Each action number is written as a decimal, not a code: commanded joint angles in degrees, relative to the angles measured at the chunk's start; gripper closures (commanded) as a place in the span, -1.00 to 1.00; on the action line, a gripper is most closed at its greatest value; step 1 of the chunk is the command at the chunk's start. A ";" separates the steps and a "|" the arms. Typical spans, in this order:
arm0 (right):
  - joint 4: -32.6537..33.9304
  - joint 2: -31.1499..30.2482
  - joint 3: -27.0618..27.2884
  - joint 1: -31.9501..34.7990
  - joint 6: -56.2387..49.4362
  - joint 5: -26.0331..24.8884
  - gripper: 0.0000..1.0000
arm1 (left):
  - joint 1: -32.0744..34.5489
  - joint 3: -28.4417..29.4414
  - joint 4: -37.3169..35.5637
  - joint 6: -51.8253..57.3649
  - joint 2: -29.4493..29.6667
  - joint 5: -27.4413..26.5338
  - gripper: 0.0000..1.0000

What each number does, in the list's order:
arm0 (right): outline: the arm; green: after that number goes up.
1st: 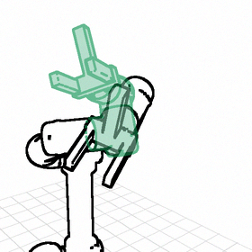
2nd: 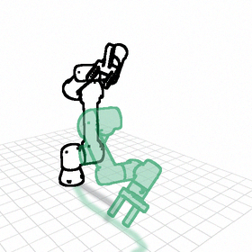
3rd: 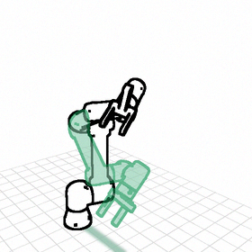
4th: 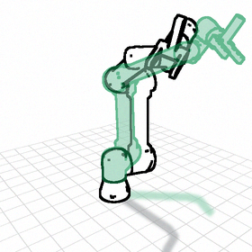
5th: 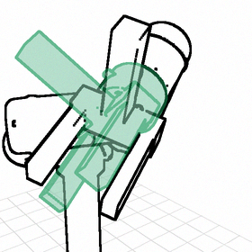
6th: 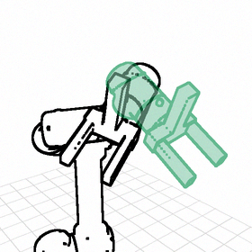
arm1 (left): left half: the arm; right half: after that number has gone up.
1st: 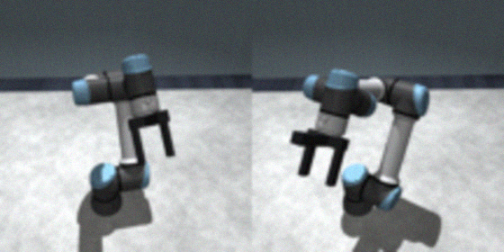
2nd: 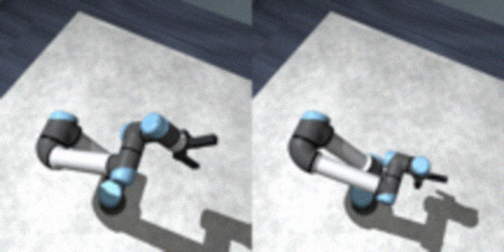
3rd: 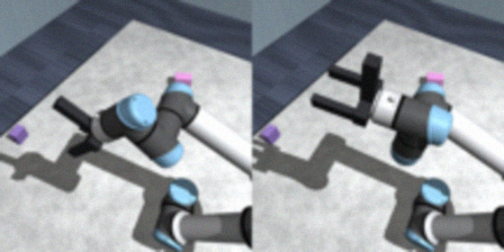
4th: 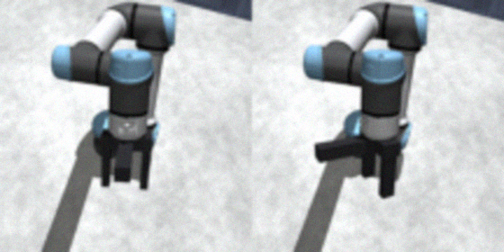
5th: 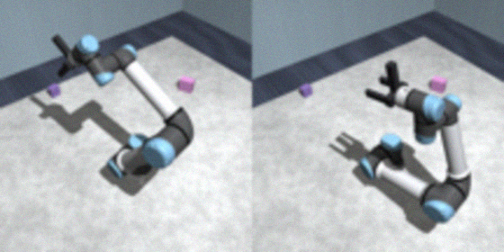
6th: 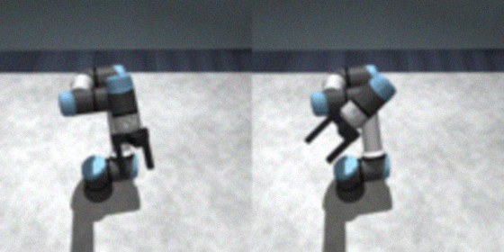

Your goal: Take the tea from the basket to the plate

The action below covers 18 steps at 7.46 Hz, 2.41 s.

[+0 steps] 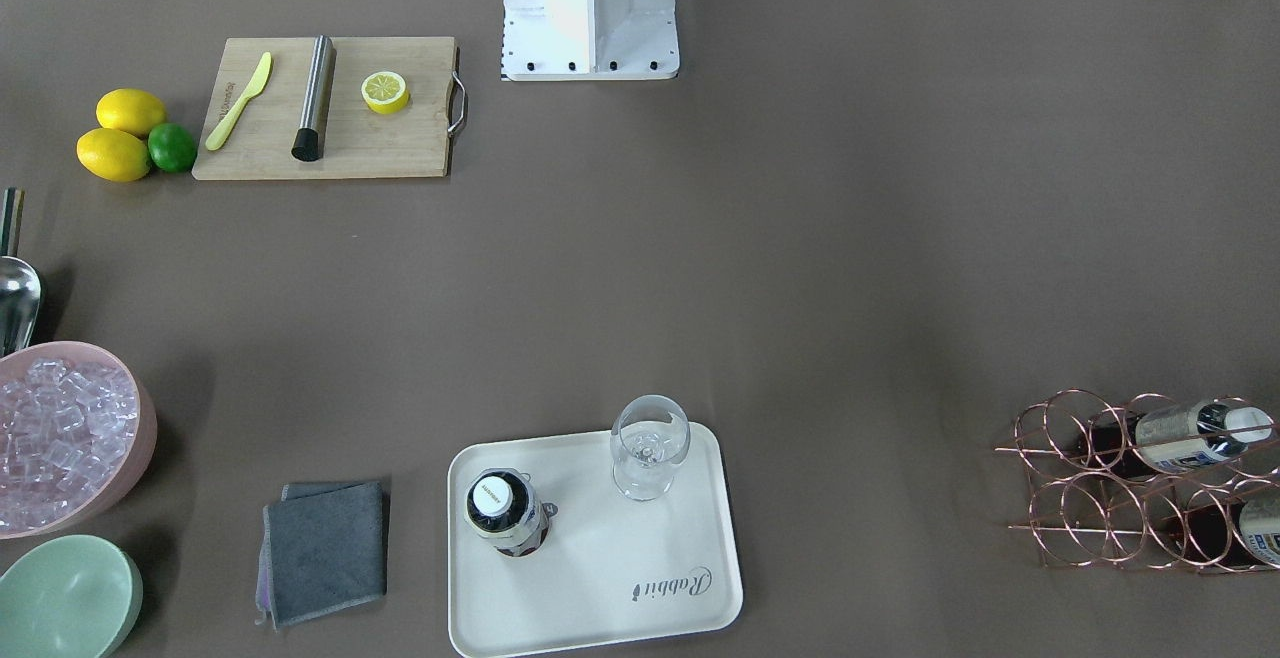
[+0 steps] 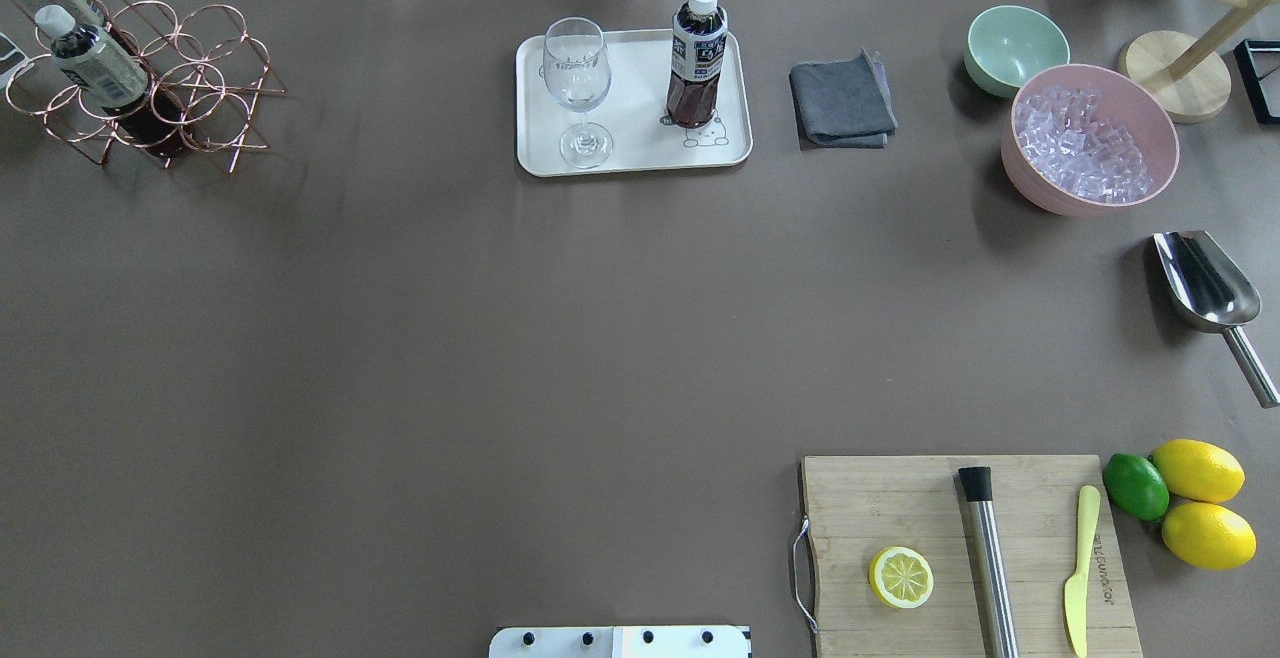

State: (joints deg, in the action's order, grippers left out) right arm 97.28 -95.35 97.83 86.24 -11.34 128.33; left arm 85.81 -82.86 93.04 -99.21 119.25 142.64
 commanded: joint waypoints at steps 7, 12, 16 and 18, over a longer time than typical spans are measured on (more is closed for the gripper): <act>0.36 -0.36 2.33 0.86 -0.35 1.04 -0.99 | 3.84 -17.17 -7.09 68.88 -27.75 -5.14 -0.94; -0.16 -2.04 3.24 0.86 -0.44 0.96 -0.99 | 3.49 -5.66 -6.74 96.04 -27.50 -14.23 -0.94; -0.07 -2.12 2.45 0.86 -0.35 0.52 -0.99 | 3.75 -4.16 -7.26 93.69 -28.29 -13.18 -0.94; -0.07 -1.60 1.93 0.86 0.17 0.52 -0.99 | 3.93 -3.36 -7.09 92.62 -28.29 -10.28 -0.94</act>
State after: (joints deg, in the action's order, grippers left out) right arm 97.20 -97.39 100.27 87.10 -11.65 128.86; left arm 89.57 -86.73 85.85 -5.63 91.01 130.57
